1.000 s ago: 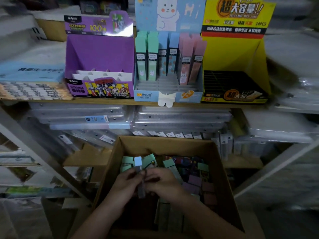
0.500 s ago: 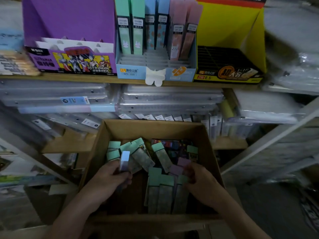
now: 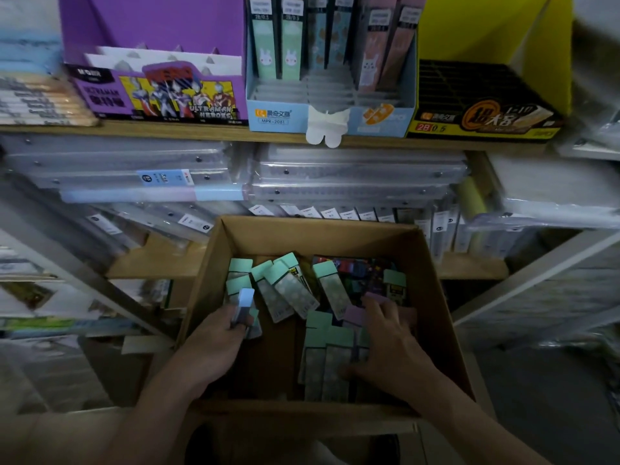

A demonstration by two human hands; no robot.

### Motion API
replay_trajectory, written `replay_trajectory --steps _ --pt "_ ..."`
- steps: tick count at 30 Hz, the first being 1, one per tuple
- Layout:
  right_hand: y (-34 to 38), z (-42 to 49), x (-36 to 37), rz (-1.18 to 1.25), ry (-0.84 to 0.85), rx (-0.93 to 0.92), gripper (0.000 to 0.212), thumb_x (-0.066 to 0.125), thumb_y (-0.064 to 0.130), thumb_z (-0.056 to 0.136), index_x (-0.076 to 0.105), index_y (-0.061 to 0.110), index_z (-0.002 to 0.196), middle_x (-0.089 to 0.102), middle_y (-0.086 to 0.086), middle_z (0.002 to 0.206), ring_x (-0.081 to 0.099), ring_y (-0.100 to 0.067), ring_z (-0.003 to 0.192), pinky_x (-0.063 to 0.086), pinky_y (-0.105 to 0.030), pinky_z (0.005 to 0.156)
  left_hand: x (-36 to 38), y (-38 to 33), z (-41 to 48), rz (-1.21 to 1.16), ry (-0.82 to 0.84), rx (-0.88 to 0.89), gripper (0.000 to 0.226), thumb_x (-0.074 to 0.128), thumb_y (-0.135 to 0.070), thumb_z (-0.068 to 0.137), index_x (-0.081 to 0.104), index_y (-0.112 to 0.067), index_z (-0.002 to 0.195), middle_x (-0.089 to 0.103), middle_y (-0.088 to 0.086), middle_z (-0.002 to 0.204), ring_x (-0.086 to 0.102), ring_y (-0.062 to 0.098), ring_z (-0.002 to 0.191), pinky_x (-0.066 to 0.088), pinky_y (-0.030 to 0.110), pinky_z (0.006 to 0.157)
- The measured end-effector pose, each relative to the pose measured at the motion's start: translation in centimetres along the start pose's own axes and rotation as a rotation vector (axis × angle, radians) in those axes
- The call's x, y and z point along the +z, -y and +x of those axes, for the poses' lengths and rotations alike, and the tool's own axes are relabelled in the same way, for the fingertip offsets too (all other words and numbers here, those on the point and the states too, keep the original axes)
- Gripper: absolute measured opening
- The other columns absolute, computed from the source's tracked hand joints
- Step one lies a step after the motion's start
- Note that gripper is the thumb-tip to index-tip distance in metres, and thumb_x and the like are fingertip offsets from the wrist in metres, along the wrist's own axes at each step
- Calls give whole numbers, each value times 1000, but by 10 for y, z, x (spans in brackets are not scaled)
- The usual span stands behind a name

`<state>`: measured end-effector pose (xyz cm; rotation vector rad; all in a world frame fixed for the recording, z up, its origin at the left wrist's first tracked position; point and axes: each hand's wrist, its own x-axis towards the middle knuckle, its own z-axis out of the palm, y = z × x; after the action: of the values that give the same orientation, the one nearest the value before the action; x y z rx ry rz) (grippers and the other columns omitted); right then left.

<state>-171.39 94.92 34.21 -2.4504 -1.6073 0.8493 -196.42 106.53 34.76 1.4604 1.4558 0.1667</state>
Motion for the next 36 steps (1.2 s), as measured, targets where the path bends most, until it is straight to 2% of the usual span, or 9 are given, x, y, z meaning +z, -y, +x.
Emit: replay_trajectory --steps 5,9,13,15,18,21,23,30,36 --pt "9 12 6 -102 -65 -24 115 85 57 63 18 19 149 30 -6 138 45 -32 127 50 -39 97 -1 -3 1 -23 -25 -3 23 47 -16 105 66 -27 98 59 -2 104 55 12 89 41 27 68" --pt "19 21 -3 -110 -195 -55 81 74 52 81 31 16 139 37 -7 131 51 -28 121 53 -36 91 -2 -9 -2 -68 3 22 23 49 -15 105 68 -26 100 58 -10 106 53 6 95 40 26 71" --pt "34 19 -1 -117 -323 -236 45 66 34 91 49 17 129 47 -4 124 52 -20 112 55 -30 80 -1 -10 -13 -168 8 51 24 47 -7 105 67 -19 105 72 6 105 68 16 97 50 23 75" --pt "48 17 3 117 -171 -372 25 60 21 96 61 18 120 58 -1 118 57 -13 103 52 -25 79 -2 -10 -21 -270 -17 107 27 45 2 104 65 -15 104 76 10 97 72 13 86 51 13 68" --pt "72 15 14 284 290 -476 31 54 12 99 66 21 126 66 3 126 58 -1 107 47 -12 89 -5 -5 -32 -288 -108 180 28 47 4 103 64 -19 106 78 -3 84 73 6 81 53 21 76" --pt "91 18 31 193 533 -500 37 49 13 102 58 22 136 61 -2 137 58 -17 120 48 -33 102 -13 2 -42 -292 -150 209 30 49 1 103 65 -23 110 77 -4 93 72 7 90 52 29 85" --pt "98 22 36 127 602 -446 41 48 14 102 54 25 141 58 -4 140 57 -22 122 48 -40 104 -19 6 -48 -330 -168 226 32 49 1 103 66 -24 112 77 -2 96 71 7 93 51 25 83" --pt "94 30 35 47 742 -397 45 46 15 101 55 39 138 60 5 139 59 -18 119 50 -39 102 -26 17 -62 -491 -130 225 27 48 3 103 66 -14 114 77 6 97 74 17 95 57 19 76" --pt "87 25 29 130 747 -379 34 61 29 96 62 35 129 64 11 131 60 -6 112 46 -25 93 -25 18 -61 -509 -124 232 28 47 3 103 65 -14 116 76 12 98 73 27 98 59 39 86"
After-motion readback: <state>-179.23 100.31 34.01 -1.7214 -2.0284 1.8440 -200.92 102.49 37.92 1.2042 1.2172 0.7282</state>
